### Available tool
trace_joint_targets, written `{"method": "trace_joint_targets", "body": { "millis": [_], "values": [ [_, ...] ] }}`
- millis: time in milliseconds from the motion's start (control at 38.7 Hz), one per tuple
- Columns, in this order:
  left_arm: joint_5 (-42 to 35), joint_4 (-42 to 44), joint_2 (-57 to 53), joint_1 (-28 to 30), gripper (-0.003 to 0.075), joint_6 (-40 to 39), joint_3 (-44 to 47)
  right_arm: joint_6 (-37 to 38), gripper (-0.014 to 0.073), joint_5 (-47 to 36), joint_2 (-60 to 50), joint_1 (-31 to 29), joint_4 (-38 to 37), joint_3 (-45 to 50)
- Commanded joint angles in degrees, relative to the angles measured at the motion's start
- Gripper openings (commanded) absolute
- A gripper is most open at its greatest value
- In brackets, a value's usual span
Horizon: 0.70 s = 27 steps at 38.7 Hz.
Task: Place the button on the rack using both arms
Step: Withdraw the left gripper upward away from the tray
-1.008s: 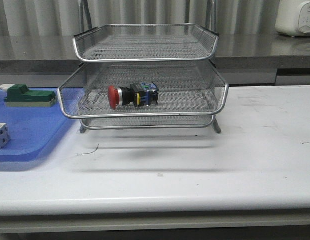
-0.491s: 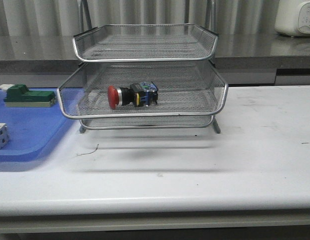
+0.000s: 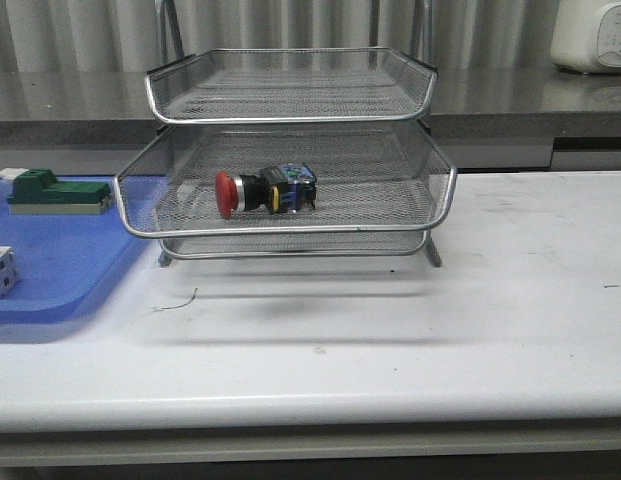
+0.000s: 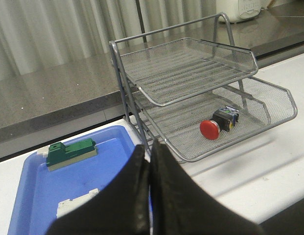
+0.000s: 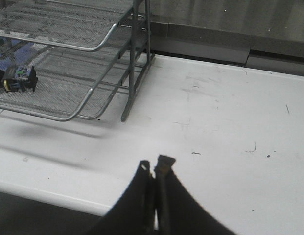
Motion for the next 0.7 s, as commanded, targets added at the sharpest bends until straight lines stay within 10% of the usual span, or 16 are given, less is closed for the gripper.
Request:
{"method": "trace_joint_targets", "body": {
  "millis": [0,672],
  "values": [
    [-4.6,-1.4,-0.4,0.2,-0.0019,-0.6,-1.4,-0.2,-0.0061,-5.3,0.6,0.2,0.1,-1.4],
    [-4.6,-1.4,-0.4,0.2,-0.0019,-0.6,-1.4,-0.2,-0.0061,-17.5,14.7,0.2,0.5,-8.7]
  ]
}}
